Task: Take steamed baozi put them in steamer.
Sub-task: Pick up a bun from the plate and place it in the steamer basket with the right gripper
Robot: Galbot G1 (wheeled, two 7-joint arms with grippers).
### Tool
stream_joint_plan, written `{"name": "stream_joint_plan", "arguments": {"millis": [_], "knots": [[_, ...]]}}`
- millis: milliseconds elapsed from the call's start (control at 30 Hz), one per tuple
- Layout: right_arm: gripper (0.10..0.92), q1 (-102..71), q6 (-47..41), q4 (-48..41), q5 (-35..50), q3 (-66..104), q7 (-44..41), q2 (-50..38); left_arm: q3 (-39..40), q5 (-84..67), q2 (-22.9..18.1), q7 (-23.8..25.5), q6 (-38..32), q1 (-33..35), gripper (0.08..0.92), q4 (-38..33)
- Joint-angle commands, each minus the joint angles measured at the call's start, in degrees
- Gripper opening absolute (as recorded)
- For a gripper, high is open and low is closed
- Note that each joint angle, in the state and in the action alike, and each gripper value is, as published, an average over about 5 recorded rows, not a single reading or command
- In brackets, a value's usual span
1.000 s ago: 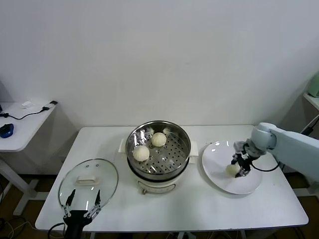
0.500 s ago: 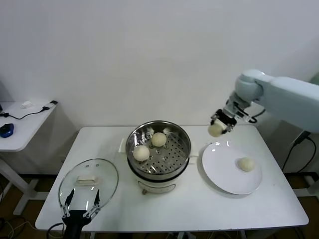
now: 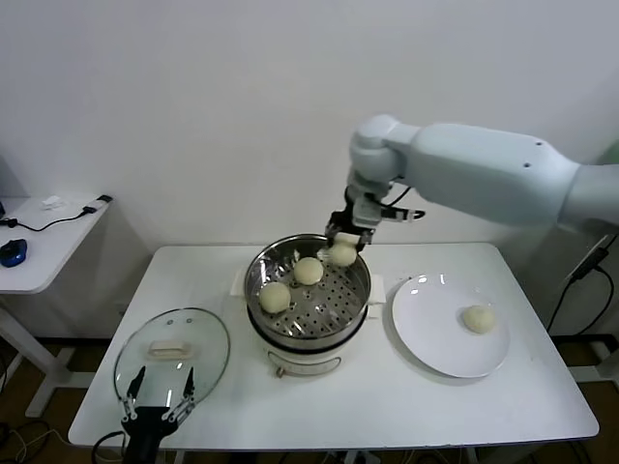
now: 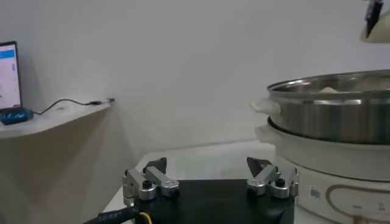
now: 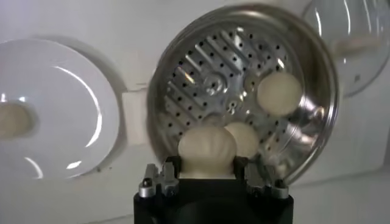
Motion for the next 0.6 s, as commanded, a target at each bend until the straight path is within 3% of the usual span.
{"name": "stream_joint_plan", "arguments": {"millis": [33, 600], "knots": [[0.577, -7.25, 3.73, 0.3, -4.18, 1.74, -0.3, 8.68, -0.09, -0.2, 0.32, -0.04, -0.19, 0.1, 0.823, 0.52], [0.577, -12.71, 2.08, 1.09, -3.91, -0.12, -0.19, 8.03, -0.22, -1.84, 0.73, -0.24, -0.66, 0.67, 0.823, 1.18]]}}
